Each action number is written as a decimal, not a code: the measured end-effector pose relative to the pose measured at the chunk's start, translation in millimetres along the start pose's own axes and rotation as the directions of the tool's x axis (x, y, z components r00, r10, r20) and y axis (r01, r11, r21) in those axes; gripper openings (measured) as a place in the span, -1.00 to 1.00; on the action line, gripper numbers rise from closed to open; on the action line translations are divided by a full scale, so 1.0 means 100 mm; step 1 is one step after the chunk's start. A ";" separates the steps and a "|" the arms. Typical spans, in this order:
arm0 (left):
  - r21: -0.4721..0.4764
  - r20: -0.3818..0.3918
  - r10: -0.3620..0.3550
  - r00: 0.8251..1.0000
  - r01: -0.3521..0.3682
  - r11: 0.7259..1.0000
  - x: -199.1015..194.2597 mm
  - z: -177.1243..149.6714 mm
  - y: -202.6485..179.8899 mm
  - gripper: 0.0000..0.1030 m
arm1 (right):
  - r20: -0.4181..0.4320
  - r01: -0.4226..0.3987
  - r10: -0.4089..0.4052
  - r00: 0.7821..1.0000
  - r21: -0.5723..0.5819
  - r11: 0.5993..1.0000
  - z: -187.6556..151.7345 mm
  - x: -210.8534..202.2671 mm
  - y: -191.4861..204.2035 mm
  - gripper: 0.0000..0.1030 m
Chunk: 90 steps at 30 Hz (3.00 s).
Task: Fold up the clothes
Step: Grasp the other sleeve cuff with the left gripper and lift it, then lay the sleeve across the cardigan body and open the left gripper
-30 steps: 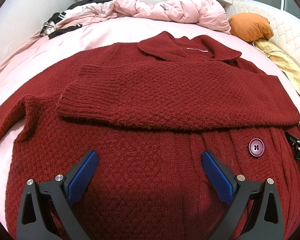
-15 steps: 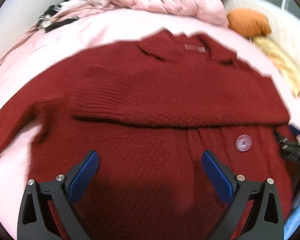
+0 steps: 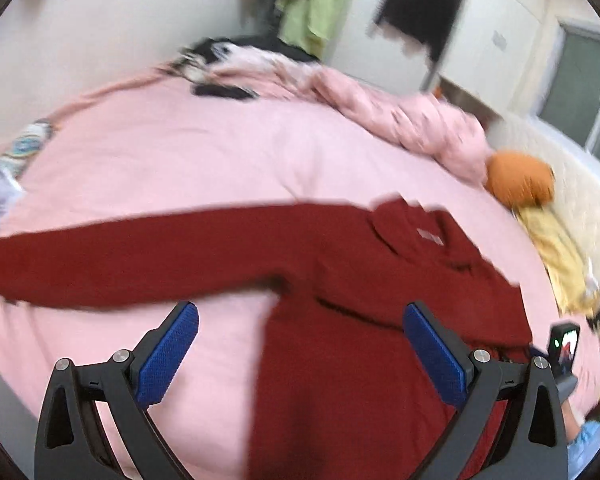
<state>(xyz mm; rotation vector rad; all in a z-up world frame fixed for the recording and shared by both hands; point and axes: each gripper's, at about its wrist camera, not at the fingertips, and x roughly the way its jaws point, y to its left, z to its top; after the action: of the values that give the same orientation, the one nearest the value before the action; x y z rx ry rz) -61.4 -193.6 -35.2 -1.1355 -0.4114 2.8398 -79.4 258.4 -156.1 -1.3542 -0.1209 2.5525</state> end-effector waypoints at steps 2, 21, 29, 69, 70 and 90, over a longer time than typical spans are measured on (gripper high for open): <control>-0.036 0.040 0.002 0.999 -0.001 0.999 -0.12 0.12 0.28 1.00 | 0.017 -0.044 0.043 0.999 0.023 0.999 0.11 -0.14 0.03 0.99; -0.699 -0.009 -0.048 0.999 0.028 0.715 0.50 -0.33 2.53 0.99 | 0.058 -0.211 0.210 0.976 0.008 0.977 0.25 0.05 0.76 0.99; -0.700 0.040 0.029 0.999 0.007 0.714 0.60 -0.30 2.82 0.99 | 0.057 -0.209 0.208 0.976 0.005 0.978 0.25 0.06 0.78 0.99; 0.075 0.054 -0.090 0.995 0.086 0.994 0.99 1.17 -0.51 -0.82 | -0.041 -0.298 0.307 0.951 0.147 0.943 0.18 -0.22 0.10 0.99; 0.097 0.037 -0.123 0.992 0.119 0.988 1.04 1.13 -0.75 -0.82 | -0.044 -0.280 0.289 0.956 0.146 0.949 0.13 -0.26 0.02 0.99; 0.458 -0.338 -0.283 0.898 0.420 0.784 1.80 -0.50 -4.06 -0.64 | 0.179 -0.285 0.230 0.957 0.413 0.865 -0.43 -1.00 -1.62 0.99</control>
<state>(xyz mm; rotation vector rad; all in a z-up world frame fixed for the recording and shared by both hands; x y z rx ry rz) -177.3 234.9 -82.4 -1.1270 0.1532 2.2271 38.9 387.1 -69.3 -1.0950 0.6180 2.6501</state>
